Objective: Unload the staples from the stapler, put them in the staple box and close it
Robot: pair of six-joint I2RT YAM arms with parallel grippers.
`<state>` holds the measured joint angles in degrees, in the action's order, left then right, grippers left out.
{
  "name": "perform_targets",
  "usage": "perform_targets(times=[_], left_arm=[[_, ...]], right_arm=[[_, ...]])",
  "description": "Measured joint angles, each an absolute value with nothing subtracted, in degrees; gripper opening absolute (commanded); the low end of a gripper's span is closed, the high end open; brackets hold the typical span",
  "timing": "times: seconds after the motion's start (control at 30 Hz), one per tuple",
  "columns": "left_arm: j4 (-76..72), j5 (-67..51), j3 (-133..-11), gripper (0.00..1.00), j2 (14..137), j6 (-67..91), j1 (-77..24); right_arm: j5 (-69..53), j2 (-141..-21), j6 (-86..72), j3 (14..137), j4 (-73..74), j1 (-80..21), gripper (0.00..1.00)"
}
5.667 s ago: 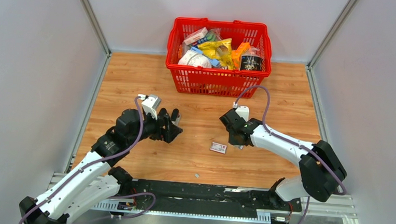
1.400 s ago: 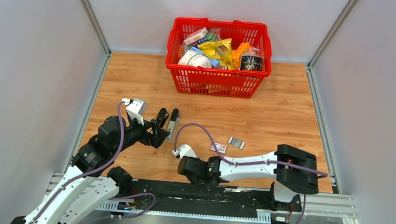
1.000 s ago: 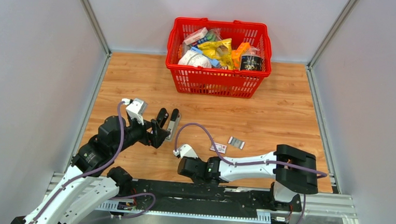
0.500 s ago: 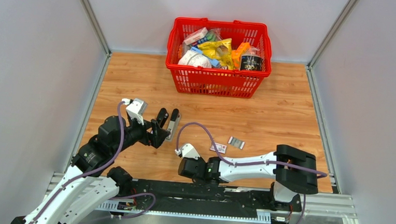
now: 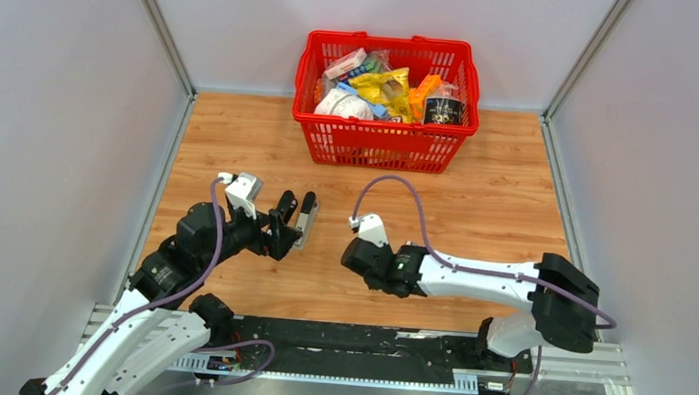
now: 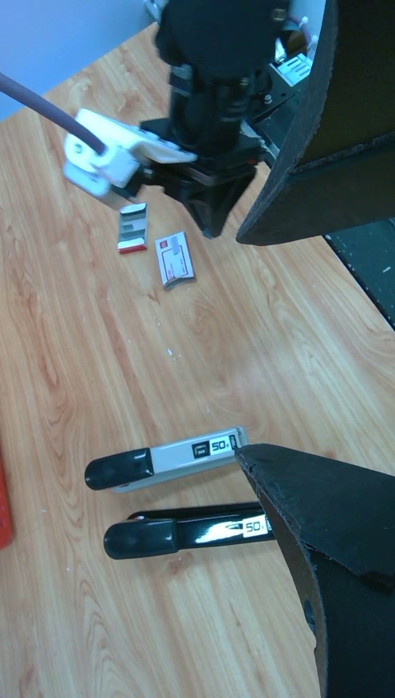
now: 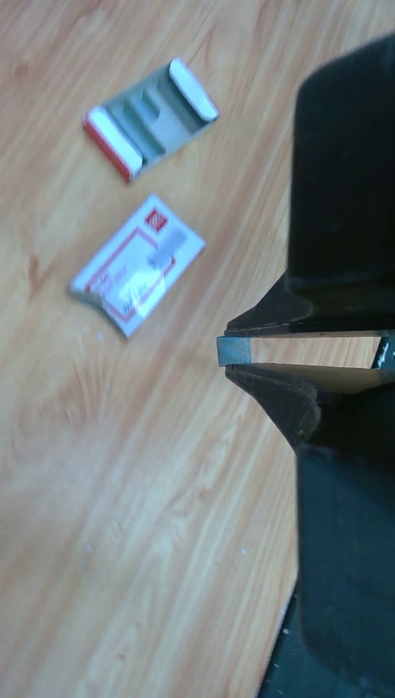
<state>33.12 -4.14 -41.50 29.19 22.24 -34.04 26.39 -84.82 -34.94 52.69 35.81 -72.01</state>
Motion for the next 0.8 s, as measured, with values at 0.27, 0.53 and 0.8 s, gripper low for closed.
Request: perform_targets(times=[0.27, 0.53, 0.8], left_arm=[[31.7, -4.7, -41.0, 0.97, 30.2, 22.2, -34.0], [30.4, -5.5, -39.5, 0.97, 30.9, 22.2, -34.0], [29.5, -5.9, -39.0, 0.97, 31.8, 22.2, -34.0]], right_arm=[[27.2, -79.5, -38.3, 49.0, 38.0, -60.6, 0.14], [27.7, -79.0, -40.6, 45.6, 38.2, -50.6, 0.15], [28.0, -79.3, -42.5, 44.9, 36.9, -46.0, 0.16]])
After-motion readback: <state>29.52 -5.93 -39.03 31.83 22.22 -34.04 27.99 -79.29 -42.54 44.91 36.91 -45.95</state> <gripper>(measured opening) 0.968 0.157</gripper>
